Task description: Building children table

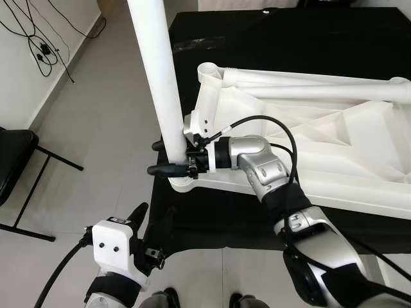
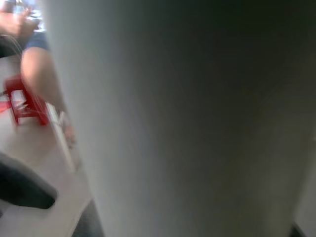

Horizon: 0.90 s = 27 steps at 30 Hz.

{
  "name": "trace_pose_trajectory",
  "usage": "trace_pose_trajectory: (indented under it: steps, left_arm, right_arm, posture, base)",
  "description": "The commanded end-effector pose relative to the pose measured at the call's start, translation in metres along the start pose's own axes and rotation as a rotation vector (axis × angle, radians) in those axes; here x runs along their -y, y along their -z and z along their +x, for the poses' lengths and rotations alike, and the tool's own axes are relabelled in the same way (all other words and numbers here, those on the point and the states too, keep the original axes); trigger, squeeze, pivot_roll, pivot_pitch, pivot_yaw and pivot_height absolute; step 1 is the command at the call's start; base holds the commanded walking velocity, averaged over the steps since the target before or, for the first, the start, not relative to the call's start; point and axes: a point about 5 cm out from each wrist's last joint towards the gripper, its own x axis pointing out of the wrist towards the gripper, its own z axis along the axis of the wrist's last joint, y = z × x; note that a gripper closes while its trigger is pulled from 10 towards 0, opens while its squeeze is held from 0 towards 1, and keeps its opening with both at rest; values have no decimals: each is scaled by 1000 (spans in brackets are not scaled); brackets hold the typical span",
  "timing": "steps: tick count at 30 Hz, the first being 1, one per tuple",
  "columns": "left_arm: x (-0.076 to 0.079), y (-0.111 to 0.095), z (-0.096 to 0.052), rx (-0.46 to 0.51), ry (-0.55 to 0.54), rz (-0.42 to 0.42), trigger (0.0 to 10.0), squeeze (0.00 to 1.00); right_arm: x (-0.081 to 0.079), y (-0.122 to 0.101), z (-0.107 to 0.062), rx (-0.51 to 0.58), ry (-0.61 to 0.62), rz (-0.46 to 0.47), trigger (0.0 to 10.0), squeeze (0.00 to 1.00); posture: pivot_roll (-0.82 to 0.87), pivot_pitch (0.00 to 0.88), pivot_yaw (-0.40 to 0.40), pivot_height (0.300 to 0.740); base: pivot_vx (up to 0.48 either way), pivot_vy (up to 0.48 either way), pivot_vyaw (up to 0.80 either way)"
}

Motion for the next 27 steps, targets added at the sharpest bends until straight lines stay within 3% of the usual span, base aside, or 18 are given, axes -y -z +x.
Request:
trace_pose_trajectory:
  steps: [1,12,14,15,16,17,18,19,20,24,27]
  left_arm:
    - [1,0,-3,-18,-2,5,10000,0]
    - [0,1,-1,-17,-4,4,10000,0]
    - [0,1,0,-14,-5,4,10000,0]
    - [0,1,0,-14,-5,4,10000,0]
    - [-1,1,1,-13,-5,4,10000,0]
    - [-1,1,1,-13,-5,4,10000,0]
    - [-2,1,2,-11,-6,5,10000,0]
    - [-4,1,3,-10,-3,6,10000,0]
    - [-5,3,5,-10,0,6,10000,0]
    - [-6,4,6,-10,2,6,10000,0]
    - [-7,6,9,-10,4,5,10000,0]
  right_arm:
    - [-6,1,11,4,-72,17,0,0]
    - [-1,4,-5,8,-1,-12,0,0]
    - [-4,15,-19,7,303,92,0,0]
    - [-4,15,-19,7,303,92,0,0]
    - [-10,21,-23,-1,475,135,0,0]
    - [-10,21,-23,-1,475,135,0,0]
    - [-39,34,-16,-68,657,159,0,0]
    - [-62,36,-8,-93,754,183,0,0]
    - [-72,34,-2,-95,826,185,0,0]
    - [-76,33,3,-89,843,182,0,0]
    - [-69,31,11,-66,824,169,0,0]
  posture:
    - [135,278,-6,740]
    - [110,269,-8,740]
    - [97,268,-17,740]
    - [97,268,-17,740]
    - [89,269,-24,740]
    - [89,269,-24,740]
    - [70,271,-9,740]
    - [59,268,-1,740]
    - [49,246,4,740]
    - [49,242,4,740]
    - [58,223,-4,740]
  base:
    - [0,0,0]
    - [0,0,0]
    - [0,0,0]
    - [0,0,0]
    - [0,0,0]
    - [0,0,0]
    - [0,0,0]
    - [0,0,0]
    - [0,0,0]
    - [0,0,0]
    - [0,0,0]
